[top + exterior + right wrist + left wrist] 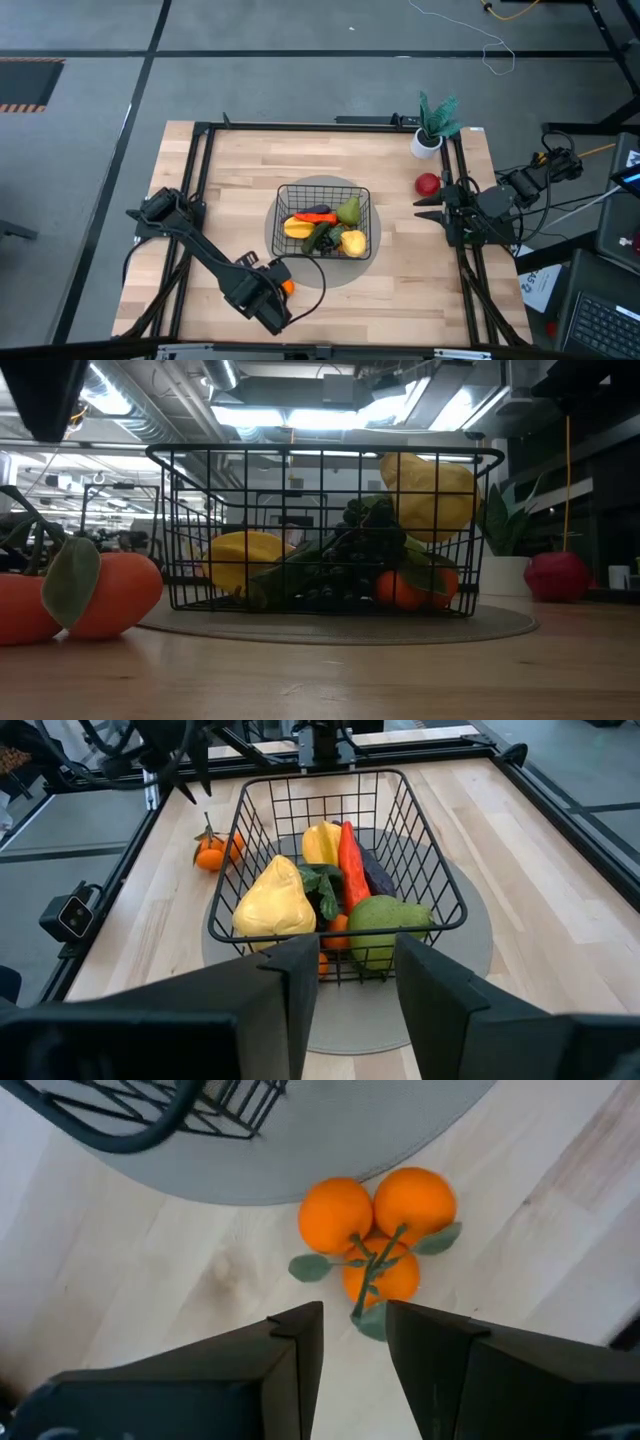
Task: Build produce basket
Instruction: Put the tangerines into the black wire basket
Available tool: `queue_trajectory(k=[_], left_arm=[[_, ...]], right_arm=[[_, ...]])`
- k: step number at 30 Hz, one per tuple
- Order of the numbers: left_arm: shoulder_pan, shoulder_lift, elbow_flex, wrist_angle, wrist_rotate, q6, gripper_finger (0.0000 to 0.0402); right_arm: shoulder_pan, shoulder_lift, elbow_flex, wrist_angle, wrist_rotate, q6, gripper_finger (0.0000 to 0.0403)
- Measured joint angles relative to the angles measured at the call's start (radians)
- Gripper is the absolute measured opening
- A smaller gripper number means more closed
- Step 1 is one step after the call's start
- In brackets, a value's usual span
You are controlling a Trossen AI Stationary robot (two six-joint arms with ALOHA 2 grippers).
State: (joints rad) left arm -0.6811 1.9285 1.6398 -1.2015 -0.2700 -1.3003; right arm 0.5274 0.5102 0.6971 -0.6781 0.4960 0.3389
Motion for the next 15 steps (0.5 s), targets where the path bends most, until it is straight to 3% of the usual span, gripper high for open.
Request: queue_trajectory(k=[15], left_arm=[[0.031, 0.001, -0.132, 0.126, 0.071, 0.045, 0.0100]], right_arm=[[0.000, 0.000, 0.000, 0.000, 0.000, -0.003, 0.0124]])
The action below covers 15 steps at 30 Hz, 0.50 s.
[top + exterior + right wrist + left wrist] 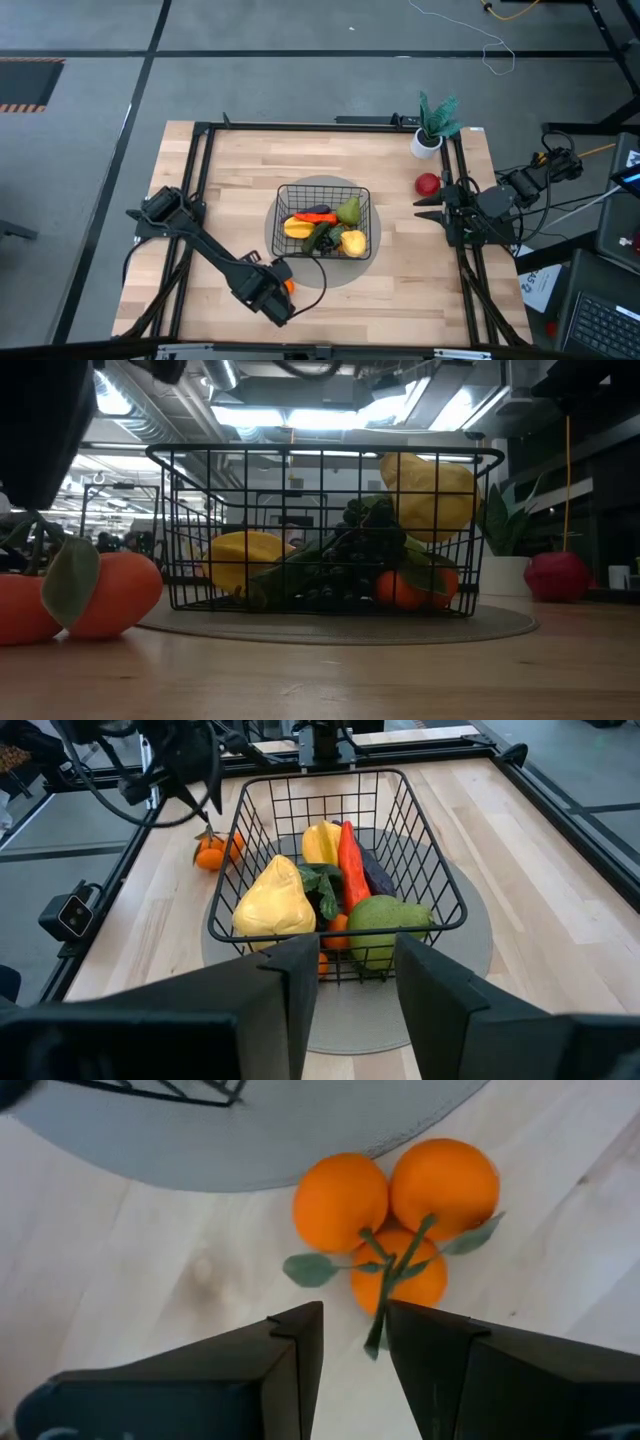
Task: Build produce basket
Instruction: Put the tangerines into the black wire basket
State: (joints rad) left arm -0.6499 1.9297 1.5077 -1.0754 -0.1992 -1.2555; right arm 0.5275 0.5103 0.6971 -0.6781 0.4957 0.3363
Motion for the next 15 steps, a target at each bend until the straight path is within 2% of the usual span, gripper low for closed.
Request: queue_trajectory(k=[15], left_arm=[[0.024, 0.000, -0.016, 0.061, 0.003, 0.086, 0.0100]], right_arm=[[0.000, 0.000, 0.000, 0.000, 0.000, -0.004, 0.0124]])
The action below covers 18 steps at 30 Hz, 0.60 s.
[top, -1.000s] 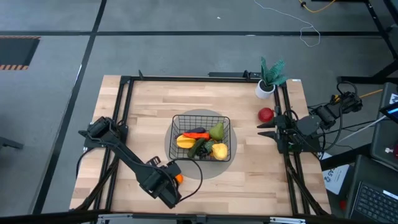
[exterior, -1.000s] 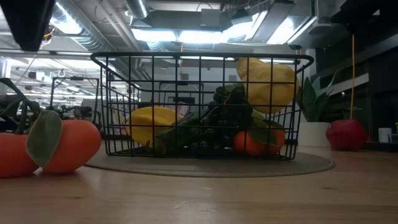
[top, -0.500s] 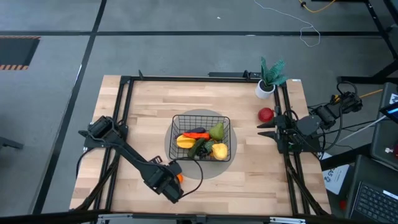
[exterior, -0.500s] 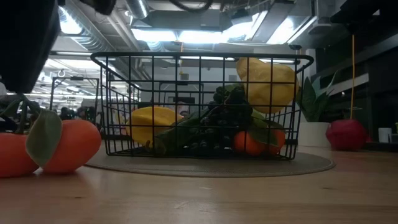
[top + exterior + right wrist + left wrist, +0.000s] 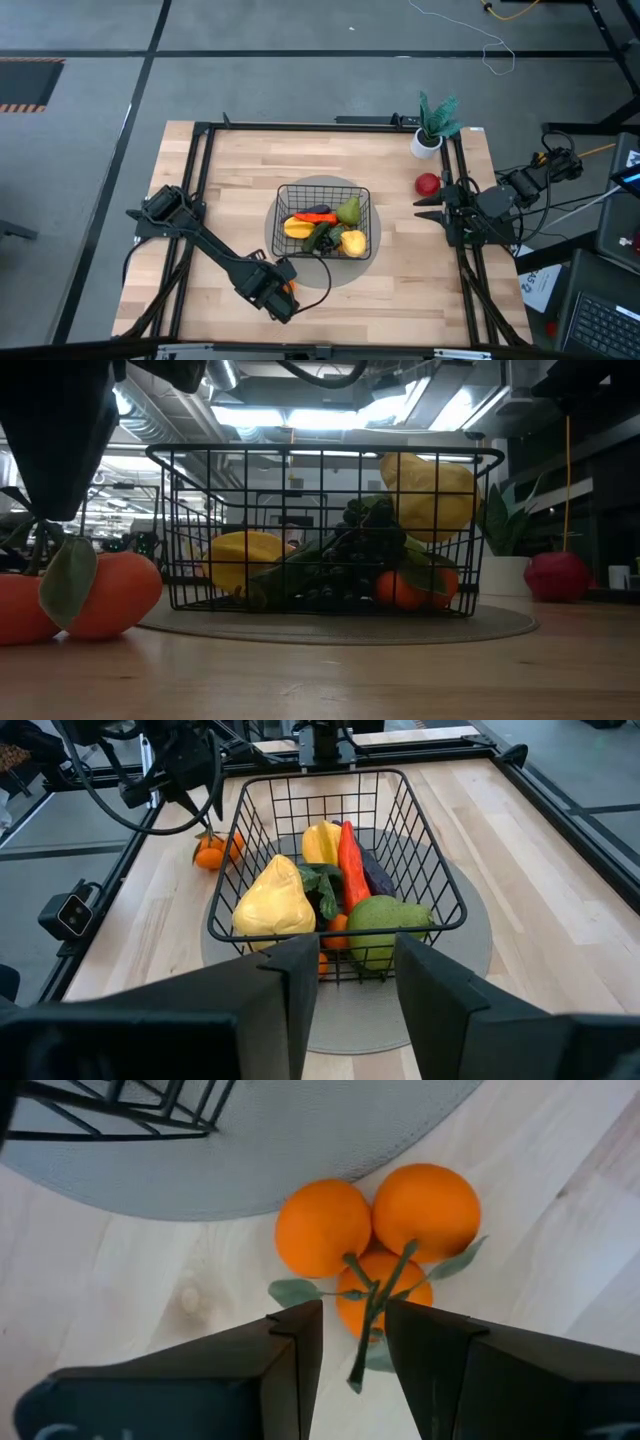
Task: Build produce basket
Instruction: Put the tangerines into the black wire basket
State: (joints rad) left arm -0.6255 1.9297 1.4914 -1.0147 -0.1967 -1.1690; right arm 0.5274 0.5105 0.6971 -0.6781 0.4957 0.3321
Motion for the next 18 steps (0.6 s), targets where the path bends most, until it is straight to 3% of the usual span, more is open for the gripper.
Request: queue_trajectory(k=[18], left_arm=[[-0.006, 0.017, -0.001, 0.033, -0.020, -0.026, 0.0100]], right_arm=[[0.000, 0.000, 0.000, 0.000, 0.000, 0.000, 0.0124]])
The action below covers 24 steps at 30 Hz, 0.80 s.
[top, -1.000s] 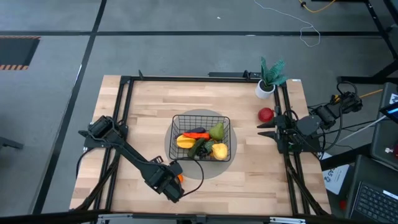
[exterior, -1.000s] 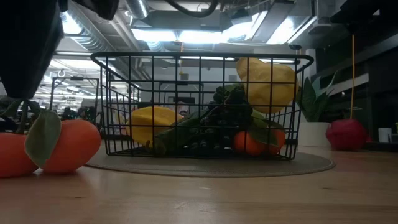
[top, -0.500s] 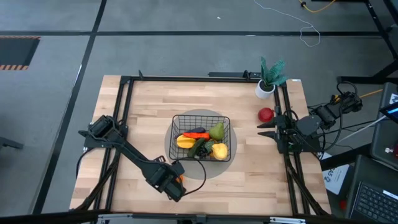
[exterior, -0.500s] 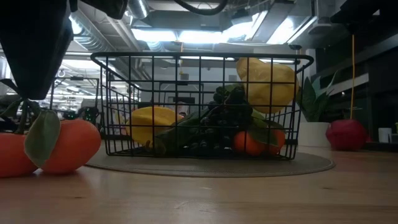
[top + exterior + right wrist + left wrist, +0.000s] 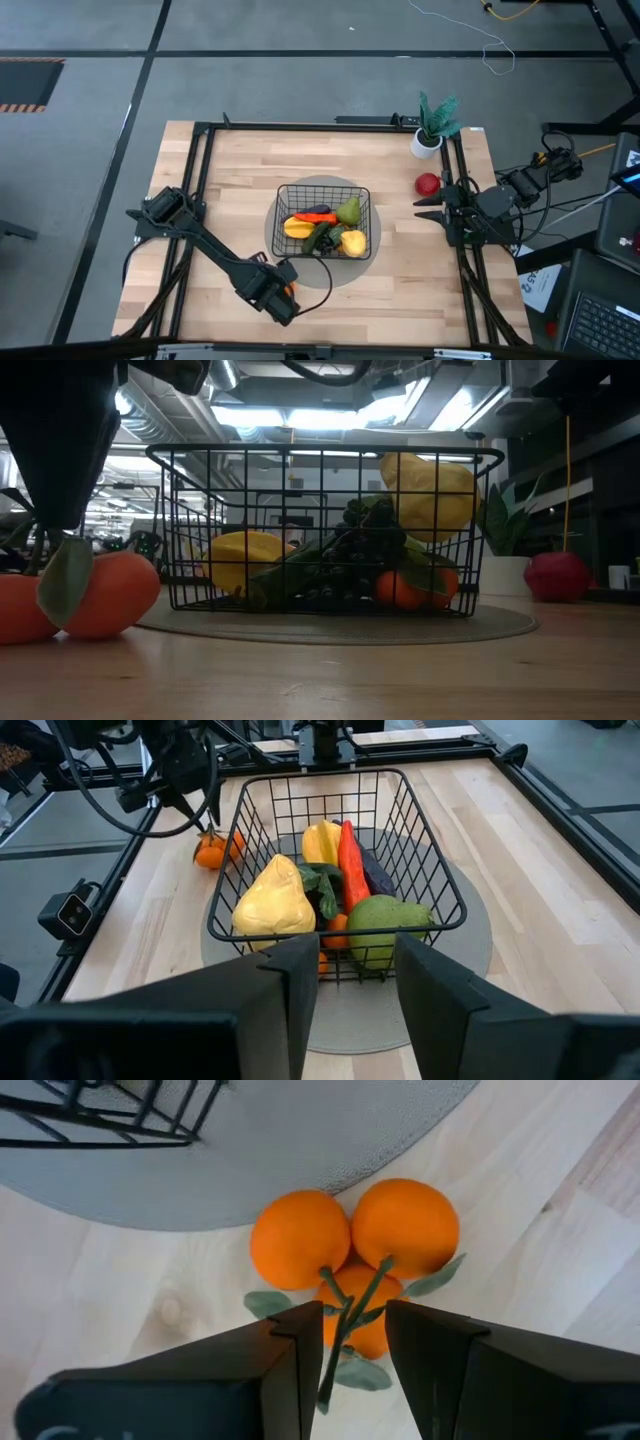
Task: Build produce basket
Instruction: Put the tangerines into the black wire basket
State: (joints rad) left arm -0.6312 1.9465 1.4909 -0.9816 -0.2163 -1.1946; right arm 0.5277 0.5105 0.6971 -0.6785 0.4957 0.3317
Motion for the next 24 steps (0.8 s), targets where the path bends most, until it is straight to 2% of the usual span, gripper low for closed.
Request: queue_trajectory(k=[7, 16, 20, 24], left_arm=[[0.000, 0.000, -0.075, 0.091, 0.078, 0.001, 0.0100], [0.011, 0.000, -0.088, 0.093, 0.085, 0.078, 0.0097], [0.011, 0.000, -0.088, 0.094, 0.088, 0.082, 0.0070], [0.011, 0.000, -0.088, 0.094, 0.073, 0.082, 0.0015]], right_arm=[[0.000, 0.000, 0.000, 0.000, 0.000, 0.002, 0.0124], [0.000, 0.000, 0.000, 0.000, 0.000, 0.005, 0.0124], [0.000, 0.000, 0.000, 0.000, 0.000, 0.005, 0.0124], [0.000, 0.000, 0.000, 0.000, 0.000, 0.004, 0.0124]])
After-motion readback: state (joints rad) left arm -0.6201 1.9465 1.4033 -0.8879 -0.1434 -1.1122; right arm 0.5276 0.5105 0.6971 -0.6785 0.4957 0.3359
